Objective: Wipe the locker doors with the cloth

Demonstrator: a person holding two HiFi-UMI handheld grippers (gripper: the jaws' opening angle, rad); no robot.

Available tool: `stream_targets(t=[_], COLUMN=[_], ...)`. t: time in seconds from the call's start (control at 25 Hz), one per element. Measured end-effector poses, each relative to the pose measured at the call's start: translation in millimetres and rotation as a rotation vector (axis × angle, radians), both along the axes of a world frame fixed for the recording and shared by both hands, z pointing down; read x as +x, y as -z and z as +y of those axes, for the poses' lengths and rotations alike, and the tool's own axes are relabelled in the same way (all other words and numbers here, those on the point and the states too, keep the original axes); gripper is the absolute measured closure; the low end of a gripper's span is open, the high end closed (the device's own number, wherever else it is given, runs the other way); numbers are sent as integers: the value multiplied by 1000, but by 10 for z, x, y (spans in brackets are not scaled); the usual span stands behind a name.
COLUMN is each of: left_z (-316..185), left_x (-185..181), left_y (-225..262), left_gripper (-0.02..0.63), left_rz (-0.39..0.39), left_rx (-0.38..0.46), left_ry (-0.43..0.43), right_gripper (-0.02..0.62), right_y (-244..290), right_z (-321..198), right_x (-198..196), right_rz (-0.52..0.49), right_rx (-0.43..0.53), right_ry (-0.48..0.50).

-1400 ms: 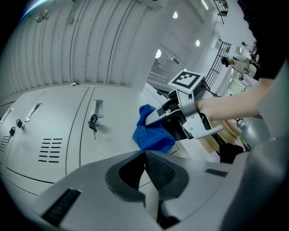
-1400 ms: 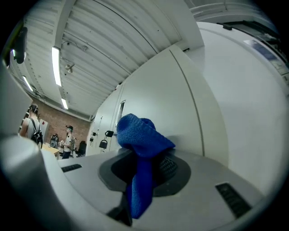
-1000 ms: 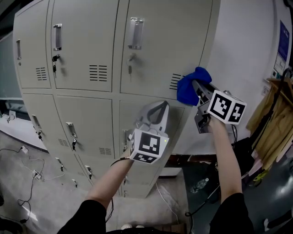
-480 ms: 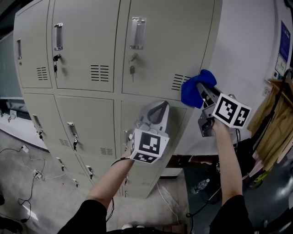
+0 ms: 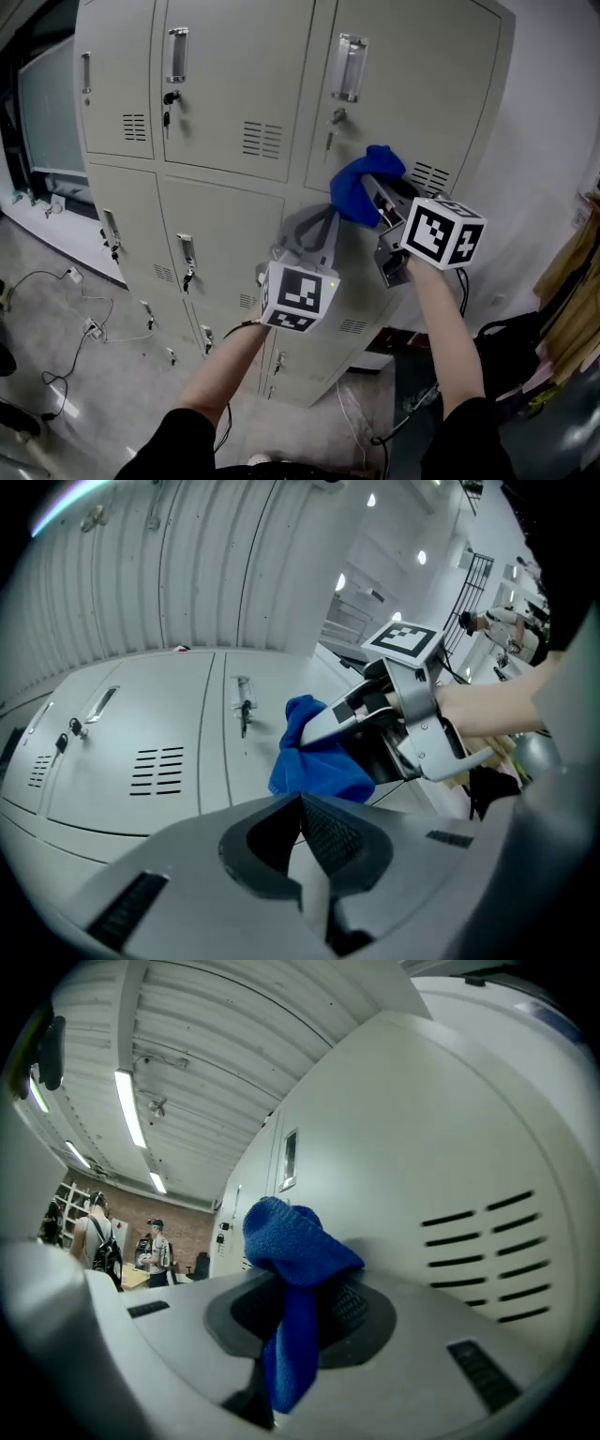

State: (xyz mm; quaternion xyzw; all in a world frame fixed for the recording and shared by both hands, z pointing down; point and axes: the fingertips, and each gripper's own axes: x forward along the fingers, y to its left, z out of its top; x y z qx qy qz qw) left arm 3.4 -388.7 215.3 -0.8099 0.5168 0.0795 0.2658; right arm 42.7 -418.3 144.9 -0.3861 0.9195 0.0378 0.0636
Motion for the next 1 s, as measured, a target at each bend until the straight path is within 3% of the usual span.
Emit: stream_targets(t=[0.24, 0.44, 0.68, 1.0], left_z=[-44, -37, -77, -68], left_x=[-571, -784, -583, 80], left_y=[-45, -43, -51, -62], left_gripper=[597, 597, 597, 597], left_rz=[27, 37, 31, 16], left_rx=[-20, -15, -18, -24], left_ry=[102, 143, 104, -27], right_gripper=[515, 517, 517, 517], right_y=[-64, -134, -150, -143], right_z=[-30, -61, -46, 5], right_x=[-716, -954, -789, -90], right_rz=[27, 69, 87, 82], right_rx=[6, 41, 49, 48], right_ry=[111, 129, 110, -11])
